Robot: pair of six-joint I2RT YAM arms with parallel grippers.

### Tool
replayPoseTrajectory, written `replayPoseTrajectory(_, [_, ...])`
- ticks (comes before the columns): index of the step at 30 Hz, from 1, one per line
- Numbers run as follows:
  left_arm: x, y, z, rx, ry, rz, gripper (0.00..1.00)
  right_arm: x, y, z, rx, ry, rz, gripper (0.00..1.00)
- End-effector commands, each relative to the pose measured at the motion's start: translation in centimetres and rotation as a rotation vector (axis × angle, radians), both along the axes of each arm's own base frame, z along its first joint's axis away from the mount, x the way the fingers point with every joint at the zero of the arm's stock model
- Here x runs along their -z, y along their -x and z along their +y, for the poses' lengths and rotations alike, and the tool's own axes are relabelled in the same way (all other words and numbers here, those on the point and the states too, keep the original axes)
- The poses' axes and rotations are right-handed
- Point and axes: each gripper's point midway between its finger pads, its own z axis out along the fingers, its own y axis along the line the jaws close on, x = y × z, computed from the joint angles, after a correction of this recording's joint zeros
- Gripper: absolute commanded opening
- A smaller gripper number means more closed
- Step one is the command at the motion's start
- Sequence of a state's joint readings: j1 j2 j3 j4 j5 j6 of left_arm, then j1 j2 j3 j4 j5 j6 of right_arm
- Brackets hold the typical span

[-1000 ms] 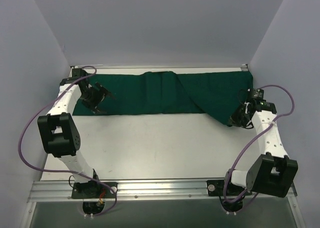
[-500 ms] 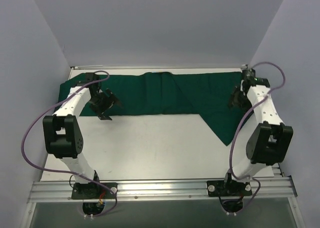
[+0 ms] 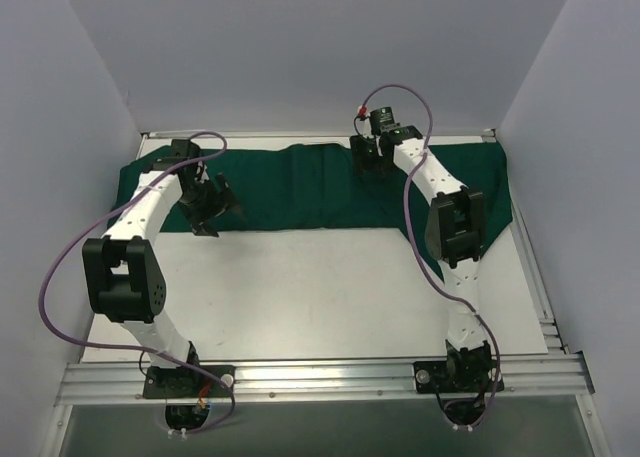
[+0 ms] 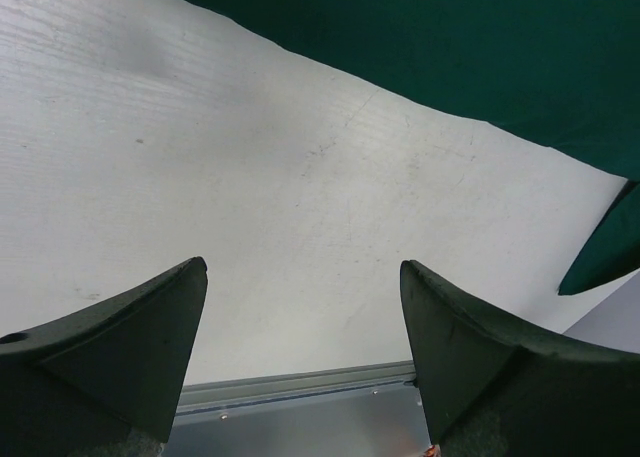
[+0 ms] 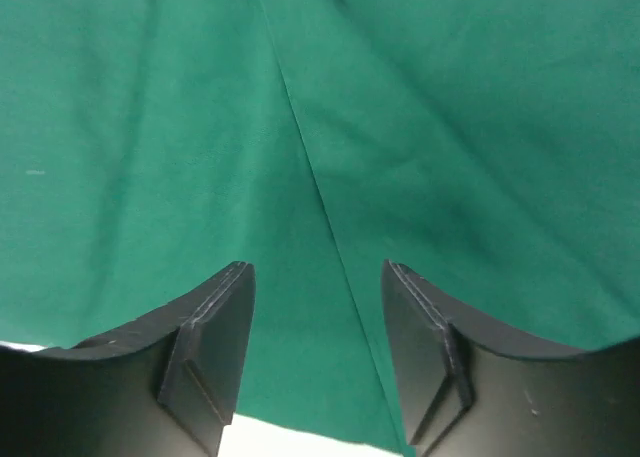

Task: Open and lay out the surgical kit
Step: Open the surgical kit at the center of the board.

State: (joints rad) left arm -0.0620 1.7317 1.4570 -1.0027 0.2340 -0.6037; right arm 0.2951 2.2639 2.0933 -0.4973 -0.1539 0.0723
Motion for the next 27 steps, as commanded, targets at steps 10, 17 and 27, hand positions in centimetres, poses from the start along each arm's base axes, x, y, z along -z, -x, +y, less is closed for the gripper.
replayPoseTrajectory(10, [-1.1, 0.8, -0.2, 0.042, 0.01, -0.05, 0.87, -1.2, -4.8, 3.1, -0.04, -0.044, -0.23, 0.43])
replayPoseTrajectory(17, [-0.4, 0.8, -0.7, 0.04, 0.034, -0.042, 0.87, 0.1, -6.8, 5.4, -0.104, -0.084, -0.264, 0.51])
replayPoseTrajectory(27, [0.6, 1.6, -1.4, 0.035, 0.073, -0.037, 0.87, 0.7, -10.4, 7.0, -0.096, -0.107, -0.336, 0.47])
